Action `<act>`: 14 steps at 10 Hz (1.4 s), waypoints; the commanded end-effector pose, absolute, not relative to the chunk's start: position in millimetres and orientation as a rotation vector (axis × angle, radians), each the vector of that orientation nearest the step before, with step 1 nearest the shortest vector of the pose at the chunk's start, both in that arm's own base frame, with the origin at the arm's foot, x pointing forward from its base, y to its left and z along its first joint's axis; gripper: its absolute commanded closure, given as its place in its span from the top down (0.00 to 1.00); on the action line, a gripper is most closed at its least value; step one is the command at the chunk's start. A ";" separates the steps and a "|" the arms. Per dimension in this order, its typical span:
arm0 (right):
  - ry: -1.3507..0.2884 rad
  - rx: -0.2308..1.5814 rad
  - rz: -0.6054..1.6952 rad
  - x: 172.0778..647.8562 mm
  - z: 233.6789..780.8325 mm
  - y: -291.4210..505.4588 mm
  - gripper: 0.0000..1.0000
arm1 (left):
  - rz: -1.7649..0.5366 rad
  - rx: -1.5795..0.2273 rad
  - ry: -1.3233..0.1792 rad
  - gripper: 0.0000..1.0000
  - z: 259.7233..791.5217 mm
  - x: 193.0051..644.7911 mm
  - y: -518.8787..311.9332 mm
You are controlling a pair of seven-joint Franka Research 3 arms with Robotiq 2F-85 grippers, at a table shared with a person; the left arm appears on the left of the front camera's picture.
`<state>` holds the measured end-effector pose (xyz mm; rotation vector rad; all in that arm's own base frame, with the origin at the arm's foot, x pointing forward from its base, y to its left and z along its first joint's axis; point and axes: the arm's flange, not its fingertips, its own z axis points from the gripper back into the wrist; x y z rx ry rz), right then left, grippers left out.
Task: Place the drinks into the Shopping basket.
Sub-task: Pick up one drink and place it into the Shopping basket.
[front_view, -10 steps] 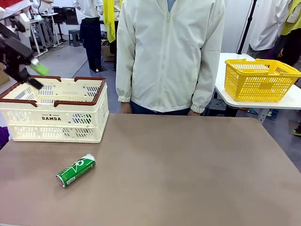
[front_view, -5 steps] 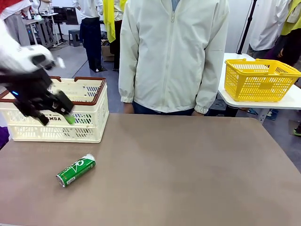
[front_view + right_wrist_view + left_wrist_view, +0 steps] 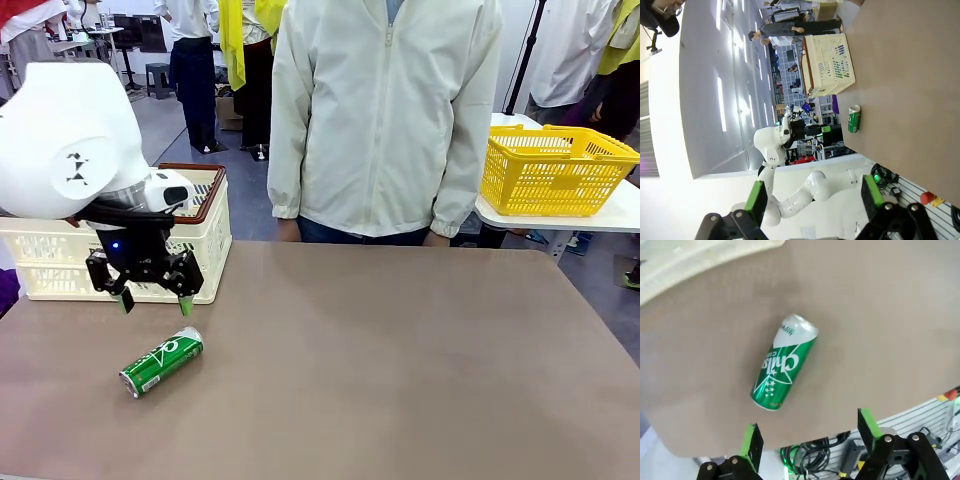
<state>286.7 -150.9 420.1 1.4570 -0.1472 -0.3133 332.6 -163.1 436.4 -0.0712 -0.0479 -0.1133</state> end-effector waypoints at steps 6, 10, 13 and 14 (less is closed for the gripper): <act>-0.151 1.457 -0.295 283.8 421.4 -151.7 1.00 | -1.083 -0.210 -0.052 1.00 428.6 332.5 -145.6; -0.151 1.457 -0.295 283.8 421.4 -151.7 1.00 | -0.865 -0.218 -0.245 1.00 426.2 338.8 -117.9; -0.151 1.457 -0.295 283.8 421.4 -151.7 1.00 | -0.946 -0.186 -0.158 1.00 427.8 356.7 -124.9; -0.151 1.457 -0.295 283.8 421.4 -151.7 1.00 | -0.849 -0.184 -0.199 1.00 410.8 357.4 -119.9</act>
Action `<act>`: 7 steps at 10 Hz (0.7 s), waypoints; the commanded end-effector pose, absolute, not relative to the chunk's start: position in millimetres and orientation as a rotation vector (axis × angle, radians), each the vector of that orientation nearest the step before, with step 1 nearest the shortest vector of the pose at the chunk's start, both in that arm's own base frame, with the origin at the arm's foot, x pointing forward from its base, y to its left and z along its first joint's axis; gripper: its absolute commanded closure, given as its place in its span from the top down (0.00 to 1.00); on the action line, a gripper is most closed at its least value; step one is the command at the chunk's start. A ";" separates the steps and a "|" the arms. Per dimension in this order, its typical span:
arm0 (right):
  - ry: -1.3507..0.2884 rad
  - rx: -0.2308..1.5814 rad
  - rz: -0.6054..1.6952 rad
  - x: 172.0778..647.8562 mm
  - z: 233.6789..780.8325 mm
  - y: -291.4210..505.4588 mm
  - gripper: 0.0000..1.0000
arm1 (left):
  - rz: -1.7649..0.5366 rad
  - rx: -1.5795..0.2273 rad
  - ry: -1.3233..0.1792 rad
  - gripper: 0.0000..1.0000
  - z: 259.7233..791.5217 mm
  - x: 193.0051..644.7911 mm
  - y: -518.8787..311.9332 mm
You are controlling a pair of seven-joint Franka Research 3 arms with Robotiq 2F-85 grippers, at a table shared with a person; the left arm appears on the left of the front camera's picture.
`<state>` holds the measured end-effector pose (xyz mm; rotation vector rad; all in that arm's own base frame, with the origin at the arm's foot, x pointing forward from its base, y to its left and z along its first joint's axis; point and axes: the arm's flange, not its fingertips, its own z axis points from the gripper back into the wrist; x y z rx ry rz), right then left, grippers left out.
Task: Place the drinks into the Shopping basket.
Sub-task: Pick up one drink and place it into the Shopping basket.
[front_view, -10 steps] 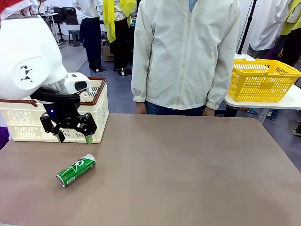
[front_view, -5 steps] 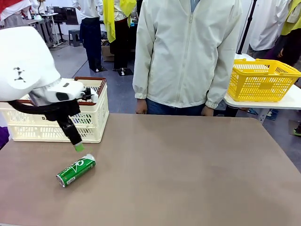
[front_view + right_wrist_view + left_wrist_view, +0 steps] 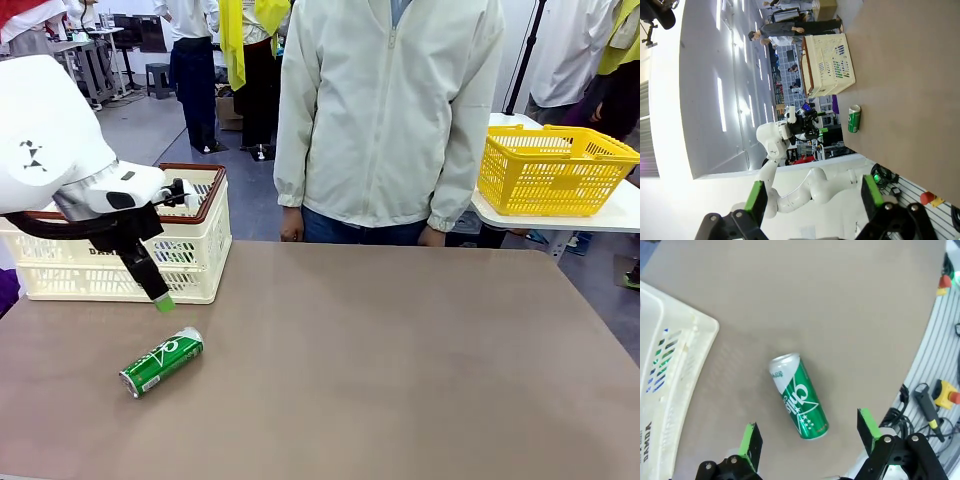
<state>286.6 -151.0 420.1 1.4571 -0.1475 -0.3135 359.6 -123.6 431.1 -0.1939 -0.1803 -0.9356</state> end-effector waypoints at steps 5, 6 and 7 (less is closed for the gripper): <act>-0.151 1.457 -0.295 283.8 421.4 -151.7 1.00 | -0.776 -0.165 -0.088 1.00 337.9 330.6 -129.0; -0.151 1.457 -0.295 283.8 421.4 -151.7 1.00 | -0.777 -0.155 -0.056 1.00 330.1 325.1 -132.5; -0.151 1.457 -0.295 283.8 421.4 -151.7 1.00 | -0.771 -0.120 -0.046 1.00 325.7 321.2 -133.5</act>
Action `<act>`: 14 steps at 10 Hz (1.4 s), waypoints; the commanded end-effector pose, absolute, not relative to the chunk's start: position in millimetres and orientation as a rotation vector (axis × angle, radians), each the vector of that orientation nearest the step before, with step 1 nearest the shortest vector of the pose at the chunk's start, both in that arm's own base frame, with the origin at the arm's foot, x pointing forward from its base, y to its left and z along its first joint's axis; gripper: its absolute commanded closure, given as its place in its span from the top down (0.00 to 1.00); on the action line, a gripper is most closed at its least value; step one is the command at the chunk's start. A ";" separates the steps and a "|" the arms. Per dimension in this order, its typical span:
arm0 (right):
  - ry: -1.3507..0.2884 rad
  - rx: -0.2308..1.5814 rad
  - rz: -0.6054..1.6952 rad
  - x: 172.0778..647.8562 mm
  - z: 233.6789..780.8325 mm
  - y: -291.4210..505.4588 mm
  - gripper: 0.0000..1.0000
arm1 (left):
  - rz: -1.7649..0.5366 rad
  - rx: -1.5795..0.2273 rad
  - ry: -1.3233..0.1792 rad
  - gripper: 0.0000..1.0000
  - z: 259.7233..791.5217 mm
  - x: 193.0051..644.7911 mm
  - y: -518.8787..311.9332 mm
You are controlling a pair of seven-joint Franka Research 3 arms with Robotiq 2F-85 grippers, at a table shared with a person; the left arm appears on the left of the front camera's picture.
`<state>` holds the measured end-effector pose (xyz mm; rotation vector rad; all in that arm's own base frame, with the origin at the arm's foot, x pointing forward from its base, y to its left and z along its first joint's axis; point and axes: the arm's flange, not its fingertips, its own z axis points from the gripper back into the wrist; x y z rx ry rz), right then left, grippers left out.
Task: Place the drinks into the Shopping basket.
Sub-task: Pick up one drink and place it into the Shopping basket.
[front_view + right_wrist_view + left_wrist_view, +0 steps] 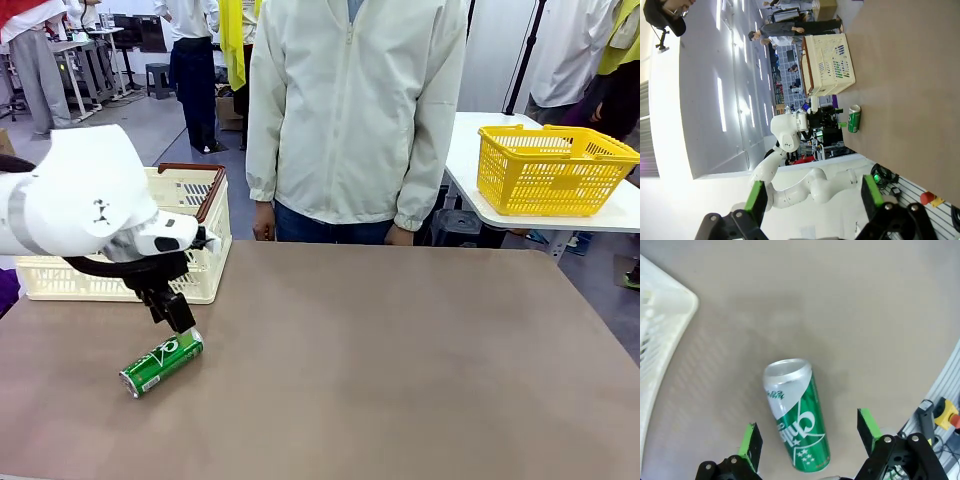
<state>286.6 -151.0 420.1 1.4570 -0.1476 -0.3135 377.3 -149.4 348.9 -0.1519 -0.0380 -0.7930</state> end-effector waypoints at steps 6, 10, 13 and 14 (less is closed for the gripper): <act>-0.151 1.457 -0.295 283.8 421.4 -151.7 1.00 | -0.734 -0.030 0.101 1.00 275.8 308.6 -127.2; -0.151 1.457 -0.295 283.8 421.4 -151.7 1.00 | -0.725 -0.001 0.101 0.00 273.3 307.7 -130.8; -0.151 1.457 -0.295 283.8 421.4 -151.7 1.00 | -0.736 0.009 0.112 0.00 272.9 308.9 -132.3; -0.151 1.457 -0.295 283.8 421.4 -151.7 1.00 | -0.741 -0.004 0.100 0.00 274.3 309.0 -132.6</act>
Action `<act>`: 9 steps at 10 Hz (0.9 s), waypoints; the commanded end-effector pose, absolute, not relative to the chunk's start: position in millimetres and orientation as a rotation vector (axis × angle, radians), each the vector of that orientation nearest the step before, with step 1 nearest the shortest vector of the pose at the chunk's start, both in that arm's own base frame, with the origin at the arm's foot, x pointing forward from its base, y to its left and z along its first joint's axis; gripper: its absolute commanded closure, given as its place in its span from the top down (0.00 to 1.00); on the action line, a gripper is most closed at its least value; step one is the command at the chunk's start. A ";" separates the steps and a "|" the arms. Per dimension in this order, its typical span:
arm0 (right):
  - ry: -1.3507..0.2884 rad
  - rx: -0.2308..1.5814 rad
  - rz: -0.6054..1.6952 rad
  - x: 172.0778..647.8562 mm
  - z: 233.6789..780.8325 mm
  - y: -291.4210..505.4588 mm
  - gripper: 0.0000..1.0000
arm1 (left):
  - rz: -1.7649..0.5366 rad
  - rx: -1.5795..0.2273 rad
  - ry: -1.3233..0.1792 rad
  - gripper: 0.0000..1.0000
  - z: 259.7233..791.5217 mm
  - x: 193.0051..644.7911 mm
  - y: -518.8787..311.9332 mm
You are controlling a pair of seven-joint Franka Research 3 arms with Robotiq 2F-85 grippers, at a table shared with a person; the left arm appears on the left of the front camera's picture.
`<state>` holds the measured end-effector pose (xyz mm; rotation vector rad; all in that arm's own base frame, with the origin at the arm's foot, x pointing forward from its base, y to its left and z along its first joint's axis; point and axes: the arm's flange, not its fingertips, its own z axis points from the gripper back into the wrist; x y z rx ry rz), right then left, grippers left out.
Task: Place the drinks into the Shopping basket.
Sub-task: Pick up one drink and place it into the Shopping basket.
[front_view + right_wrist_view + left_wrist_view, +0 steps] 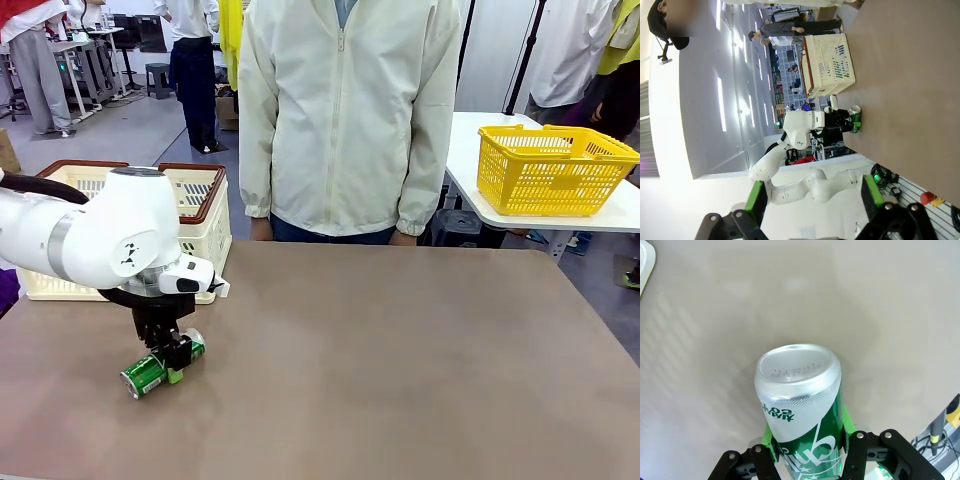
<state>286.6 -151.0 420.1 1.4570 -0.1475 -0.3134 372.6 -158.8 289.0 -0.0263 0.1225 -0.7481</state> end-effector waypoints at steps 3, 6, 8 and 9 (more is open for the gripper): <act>-0.151 1.457 -0.295 283.8 421.4 -151.7 1.00 | -0.814 -0.089 0.007 0.00 336.3 309.9 -125.8; -0.151 1.457 -0.295 283.8 421.4 -151.7 1.00 | -0.666 -0.062 -0.264 0.00 493.9 350.1 -60.4; -0.151 1.457 -0.295 283.8 421.4 -151.7 1.00 | -0.504 -0.123 -0.315 0.00 551.4 425.0 -7.6; -0.151 1.457 -0.295 283.8 421.4 -151.7 1.00 | -0.428 -0.147 -0.331 0.00 563.2 463.5 12.4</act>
